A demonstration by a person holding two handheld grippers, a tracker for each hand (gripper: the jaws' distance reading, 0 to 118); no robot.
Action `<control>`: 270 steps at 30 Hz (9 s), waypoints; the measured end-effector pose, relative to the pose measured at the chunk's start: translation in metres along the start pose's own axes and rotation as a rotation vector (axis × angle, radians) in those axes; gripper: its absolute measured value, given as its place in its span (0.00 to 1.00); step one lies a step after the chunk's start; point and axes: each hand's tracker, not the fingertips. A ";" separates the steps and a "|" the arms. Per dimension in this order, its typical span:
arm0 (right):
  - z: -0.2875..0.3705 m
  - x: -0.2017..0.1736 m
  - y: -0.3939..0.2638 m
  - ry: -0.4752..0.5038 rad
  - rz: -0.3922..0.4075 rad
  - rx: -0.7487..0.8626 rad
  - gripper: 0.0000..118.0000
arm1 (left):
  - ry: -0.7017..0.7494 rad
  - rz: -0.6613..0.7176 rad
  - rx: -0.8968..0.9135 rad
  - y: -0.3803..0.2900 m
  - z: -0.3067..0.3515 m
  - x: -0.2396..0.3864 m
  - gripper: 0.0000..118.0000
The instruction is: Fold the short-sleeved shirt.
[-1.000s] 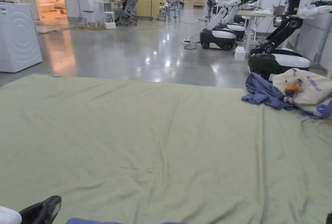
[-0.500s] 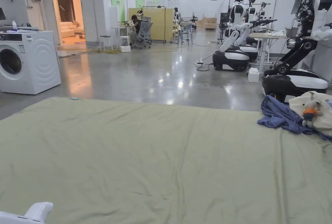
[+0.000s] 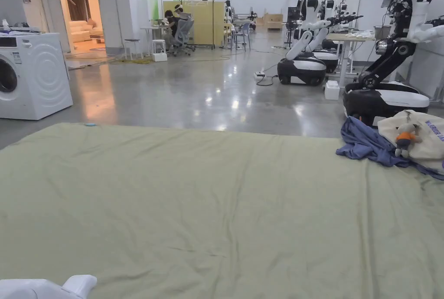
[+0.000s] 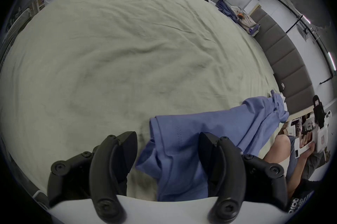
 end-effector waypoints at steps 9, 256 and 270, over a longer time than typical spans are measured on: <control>-0.002 0.004 -0.002 0.004 -0.012 -0.015 0.02 | -0.097 0.007 -0.086 -0.006 0.000 0.017 0.68; -0.008 -0.031 0.014 0.201 -0.033 -0.031 0.02 | 0.183 -0.277 1.016 -0.135 0.143 0.129 0.01; -0.254 -0.133 -0.089 0.574 -0.340 -0.693 0.02 | 0.120 -0.236 0.810 -0.087 0.123 0.080 0.19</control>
